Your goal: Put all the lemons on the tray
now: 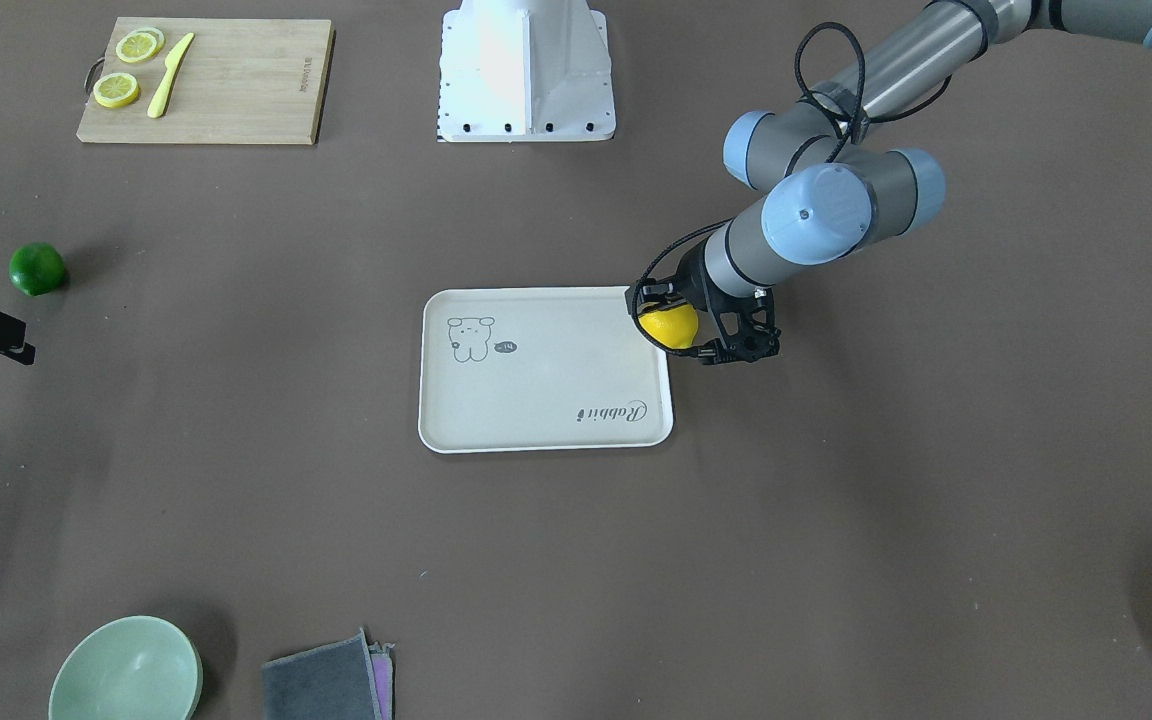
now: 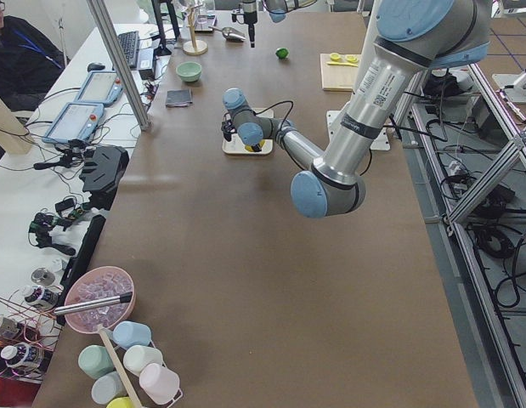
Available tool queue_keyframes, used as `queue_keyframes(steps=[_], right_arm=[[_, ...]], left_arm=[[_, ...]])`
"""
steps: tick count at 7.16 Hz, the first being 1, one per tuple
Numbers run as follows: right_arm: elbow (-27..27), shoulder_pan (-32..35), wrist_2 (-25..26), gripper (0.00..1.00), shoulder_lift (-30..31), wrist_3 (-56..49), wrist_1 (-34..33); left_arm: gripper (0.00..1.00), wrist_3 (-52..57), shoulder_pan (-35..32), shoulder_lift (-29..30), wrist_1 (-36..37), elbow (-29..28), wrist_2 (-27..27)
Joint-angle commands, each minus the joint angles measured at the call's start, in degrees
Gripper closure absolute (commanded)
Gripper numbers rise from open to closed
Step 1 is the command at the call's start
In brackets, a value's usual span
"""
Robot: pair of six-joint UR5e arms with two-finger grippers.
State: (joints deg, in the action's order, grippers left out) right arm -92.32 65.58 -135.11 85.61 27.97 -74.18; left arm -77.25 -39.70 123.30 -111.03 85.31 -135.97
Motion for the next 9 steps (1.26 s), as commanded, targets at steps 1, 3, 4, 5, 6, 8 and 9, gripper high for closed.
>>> queue_keyframes(steps=[1,3,4,5,6,8,9], right_arm=[[-0.06,-0.18,0.02,0.0,0.0,-0.02,0.0],[-0.06,-0.27,0.02,0.0,0.0,0.07,0.0],[0.03,-0.36,0.02,0.0,0.0,-0.02,0.0],[0.03,-0.45,0.02,0.0,-0.18,0.06,0.0],[0.2,-0.54,0.02,0.0,-0.79,0.07,0.0],[0.03,-0.8,0.02,0.0,-1.14,1.11,0.0],[-0.32,-1.93,0.72,0.0,-2.19,4.08,0.0]], left_arm=[[0.96,-1.5,1.46,1.68,-0.15,-1.02,0.53],[0.03,-1.59,1.55,3.87,-0.15,-3.12,0.53],[0.02,-1.67,1.47,3.88,-0.15,-3.05,0.53],[0.02,-1.5,1.38,3.88,-0.15,-2.7,0.53],[0.02,-1.5,0.59,3.97,0.11,-2.43,0.53],[0.02,-0.89,-6.14,3.53,0.2,-2.25,-0.08],[0.02,3.55,-9.66,3.01,0.55,-2.78,0.18]])
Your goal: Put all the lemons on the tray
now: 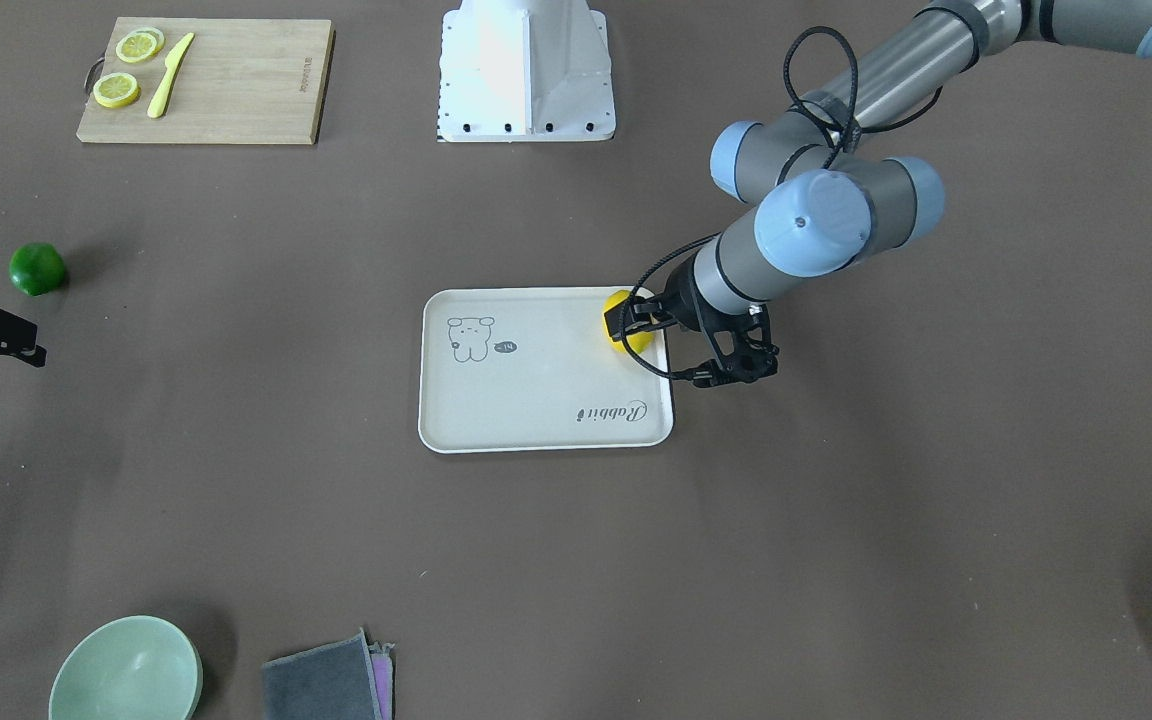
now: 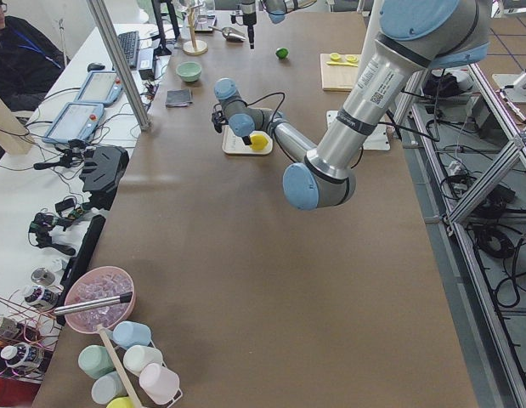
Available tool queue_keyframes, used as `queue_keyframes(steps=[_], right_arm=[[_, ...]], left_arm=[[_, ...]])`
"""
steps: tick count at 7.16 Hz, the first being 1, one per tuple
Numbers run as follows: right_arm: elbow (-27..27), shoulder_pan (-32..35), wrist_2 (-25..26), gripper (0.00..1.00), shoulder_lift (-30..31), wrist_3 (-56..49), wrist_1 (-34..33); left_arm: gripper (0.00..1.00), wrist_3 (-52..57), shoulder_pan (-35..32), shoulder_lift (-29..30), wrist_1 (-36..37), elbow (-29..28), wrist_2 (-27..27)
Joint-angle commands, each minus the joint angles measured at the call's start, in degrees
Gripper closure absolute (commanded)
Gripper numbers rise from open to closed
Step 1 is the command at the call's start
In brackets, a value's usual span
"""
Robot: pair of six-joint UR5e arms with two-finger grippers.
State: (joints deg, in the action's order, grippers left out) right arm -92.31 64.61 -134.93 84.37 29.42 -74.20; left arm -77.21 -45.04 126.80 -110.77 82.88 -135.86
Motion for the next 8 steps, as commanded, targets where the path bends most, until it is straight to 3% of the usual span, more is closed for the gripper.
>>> queue_keyframes(steps=[1,3,6,8], right_arm=[[-1.38,-2.54,2.19,0.0,-1.05,5.18,0.02],[-3.48,-4.39,4.23,0.0,0.87,4.08,0.02],[-12.79,-5.98,7.83,0.0,15.61,-5.23,-0.07],[-14.22,-7.3,7.75,0.0,20.47,-5.34,-0.07]], left_arm=[[0.02,11.04,-8.53,-3.98,0.29,-0.27,-0.54],[0.02,25.22,-11.73,-9.53,0.38,-0.53,-0.9],[0.02,25.7,-11.74,-11.12,0.2,-0.53,-0.81],[0.02,25.7,-11.56,-11.22,0.2,-0.18,-0.81]])
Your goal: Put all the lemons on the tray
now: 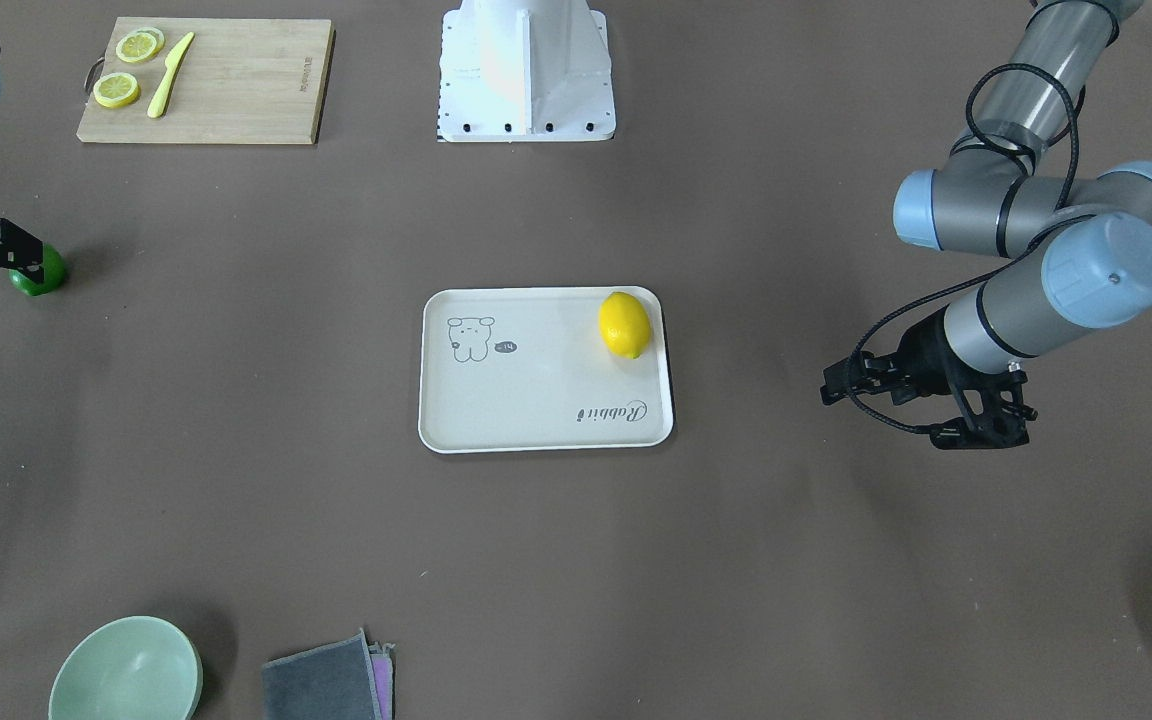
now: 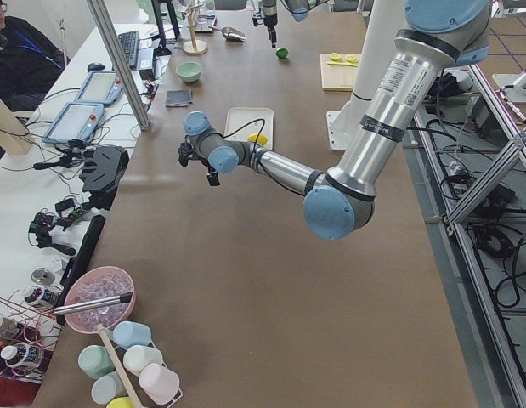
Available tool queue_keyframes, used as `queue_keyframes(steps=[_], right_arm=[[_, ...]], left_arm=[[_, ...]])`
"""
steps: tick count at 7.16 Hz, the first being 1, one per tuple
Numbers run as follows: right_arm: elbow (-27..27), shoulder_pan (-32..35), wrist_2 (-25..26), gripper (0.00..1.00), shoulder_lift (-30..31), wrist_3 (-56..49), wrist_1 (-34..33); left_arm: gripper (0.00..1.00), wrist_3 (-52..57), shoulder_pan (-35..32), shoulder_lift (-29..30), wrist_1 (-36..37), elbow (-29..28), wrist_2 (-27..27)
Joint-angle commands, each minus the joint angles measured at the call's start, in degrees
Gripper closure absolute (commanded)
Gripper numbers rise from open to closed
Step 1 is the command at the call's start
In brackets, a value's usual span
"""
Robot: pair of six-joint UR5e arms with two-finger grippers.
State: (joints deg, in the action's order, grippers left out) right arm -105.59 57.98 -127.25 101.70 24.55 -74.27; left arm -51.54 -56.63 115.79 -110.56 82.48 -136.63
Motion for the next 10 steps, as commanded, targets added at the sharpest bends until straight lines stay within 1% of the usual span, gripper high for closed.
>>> queue_keyframes(steps=[1,5,7,8,9,10], right_arm=[[-0.84,-1.11,-0.36,0.01,3.41,0.31,0.0],[0.21,-5.14,-0.63,0.02,2.71,1.2,-0.18],[2.4,-6.73,-0.45,0.02,2.19,1.02,0.0],[3.1,-7.17,-0.45,0.06,1.4,1.11,0.0],[3.55,-7.35,-0.45,0.15,0.61,1.2,-0.09],[3.64,-7.53,-0.54,0.36,0.43,1.55,-0.09]], left_arm=[[0.02,0.04,0.03,-0.31,-0.01,0.31,-0.04],[0.02,0.04,0.03,-0.31,-0.01,0.31,-0.04],[0.02,0.04,0.12,-0.39,-0.01,0.31,-0.04],[0.02,0.04,0.12,-0.39,-0.01,0.31,-0.04],[0.02,-0.05,0.12,-0.31,-0.01,0.23,-0.04],[0.02,0.04,0.2,-0.31,-0.01,0.23,-0.04]])
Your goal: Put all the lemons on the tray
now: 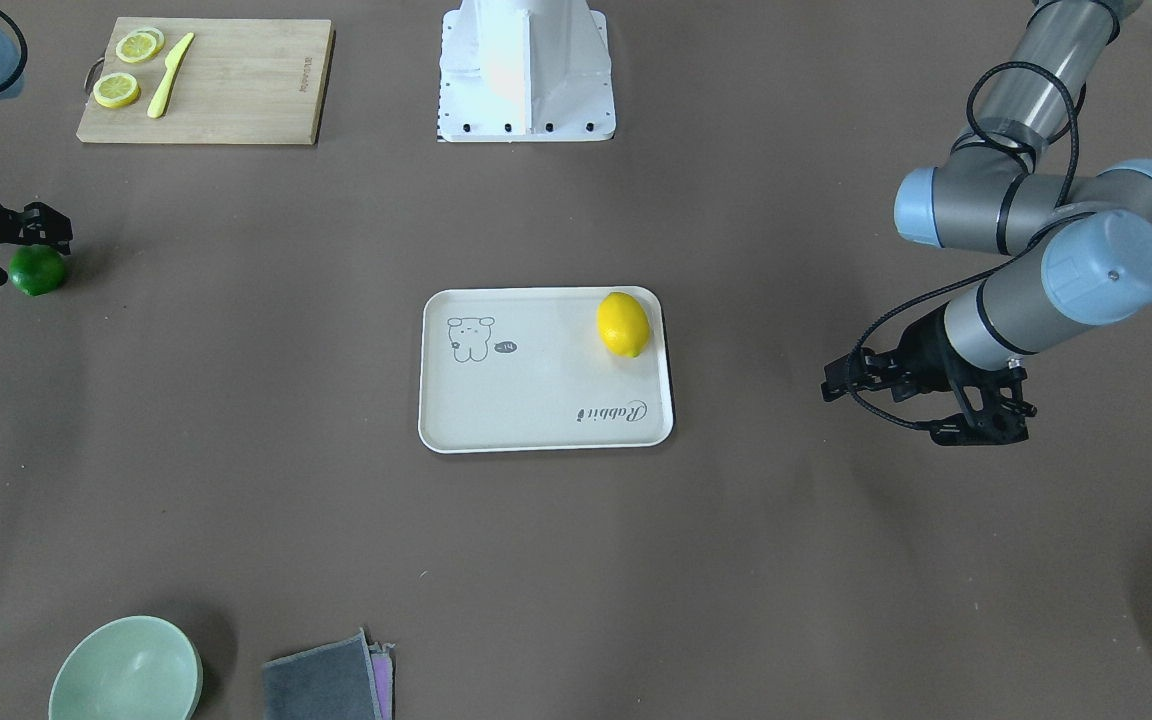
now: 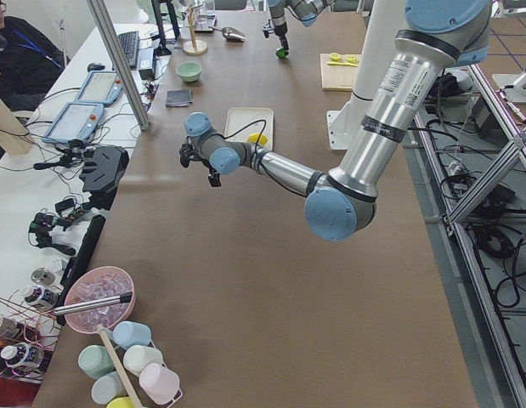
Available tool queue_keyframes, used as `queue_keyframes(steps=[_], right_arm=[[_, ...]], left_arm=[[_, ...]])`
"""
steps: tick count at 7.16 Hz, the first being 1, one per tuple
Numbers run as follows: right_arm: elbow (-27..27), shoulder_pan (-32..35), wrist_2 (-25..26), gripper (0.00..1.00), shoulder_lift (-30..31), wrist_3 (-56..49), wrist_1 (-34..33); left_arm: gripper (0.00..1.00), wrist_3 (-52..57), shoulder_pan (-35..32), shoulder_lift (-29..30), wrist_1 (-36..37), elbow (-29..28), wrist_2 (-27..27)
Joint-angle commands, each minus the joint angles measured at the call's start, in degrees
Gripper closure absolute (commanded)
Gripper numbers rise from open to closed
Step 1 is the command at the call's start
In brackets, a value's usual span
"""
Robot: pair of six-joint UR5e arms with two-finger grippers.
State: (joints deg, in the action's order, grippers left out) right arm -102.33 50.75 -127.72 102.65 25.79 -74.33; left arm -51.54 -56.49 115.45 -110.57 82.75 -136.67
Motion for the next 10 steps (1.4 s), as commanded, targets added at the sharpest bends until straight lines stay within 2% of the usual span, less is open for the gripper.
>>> queue_keyframes(steps=[1,2,4,5,7,8,9,10], right_arm=[[0.46,-0.3,-0.24,0.95,-0.52,0.66,-0.03],[0.55,-0.22,-1.73,1.0,-1.48,0.67,-0.11],[0.2,-0.22,-5.15,1.0,-6.56,6.42,-0.82],[-0.15,-0.13,-6.65,1.0,-11.98,10.9,-4.12],[0.28,-1.0,-6.31,1.0,-29.96,14.45,-21.64],[1.24,-3.71,-5.35,1.0,-37.28,17.68,-27.22],[3.08,-7.56,-2.21,1.0,-41.61,22.68,-27.1],[8.67,-10.3,0.34,1.0,-48.79,26.99,-25.79]], left_arm=[[0.02,0.04,0.06,0.04,0.0,-0.04,-0.09],[0.02,-0.05,0.06,0.13,0.0,0.05,-0.09],[0.02,-0.14,0.06,0.39,0.0,0.05,-0.18],[0.02,-0.14,0.06,0.39,0.09,0.05,-0.35],[0.02,-0.66,0.15,0.74,0.09,-0.13,-0.26],[0.02,-0.75,0.15,0.92,0.09,-0.22,-0.26],[0.02,-0.75,0.24,0.92,0.09,-0.39,-0.18],[0.02,-0.84,0.24,0.92,0.09,-0.31,-0.26]])
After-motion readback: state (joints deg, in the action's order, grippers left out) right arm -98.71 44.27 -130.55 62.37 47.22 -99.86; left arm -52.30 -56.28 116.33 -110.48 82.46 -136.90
